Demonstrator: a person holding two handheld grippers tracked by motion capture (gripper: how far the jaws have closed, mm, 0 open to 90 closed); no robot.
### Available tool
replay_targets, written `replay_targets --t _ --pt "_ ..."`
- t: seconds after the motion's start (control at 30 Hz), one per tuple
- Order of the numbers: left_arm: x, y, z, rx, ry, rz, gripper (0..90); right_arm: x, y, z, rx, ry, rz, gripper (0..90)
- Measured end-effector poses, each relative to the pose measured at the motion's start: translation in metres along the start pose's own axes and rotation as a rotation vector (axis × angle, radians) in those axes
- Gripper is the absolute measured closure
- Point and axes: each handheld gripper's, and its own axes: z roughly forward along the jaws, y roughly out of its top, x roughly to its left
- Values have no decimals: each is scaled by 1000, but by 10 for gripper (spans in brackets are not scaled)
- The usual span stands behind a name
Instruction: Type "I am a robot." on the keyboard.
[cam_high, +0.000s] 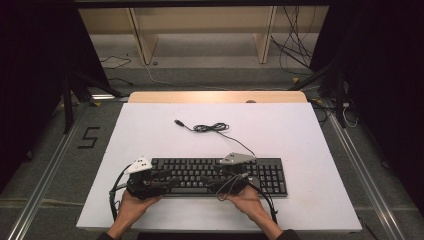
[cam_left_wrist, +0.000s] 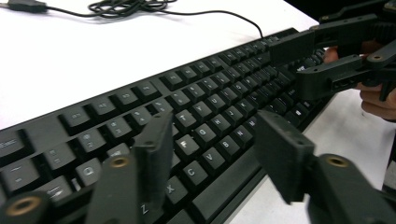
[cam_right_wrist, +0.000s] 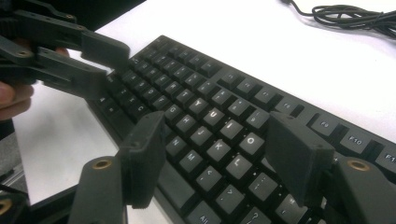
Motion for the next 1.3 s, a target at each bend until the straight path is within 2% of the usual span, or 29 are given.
replay_targets --t 0.4,0.63,0.93,1.13,1.3 --pt "-7 3 18 70 -2 60 772 5 -3 -8 -9 9 -1 369" --pt "-10 5 31 115 -15 80 886 6 -4 -10 -12 11 -5 365" --pt "-9 5 41 148 -19 70 889 8 -6 -12 -10 17 -8 349" --pt "-12 6 47 167 -23 88 889 9 -6 -13 -10 18 -9 348" --pt "-12 5 49 179 -19 88 890 9 -7 -14 -10 19 -7 348"
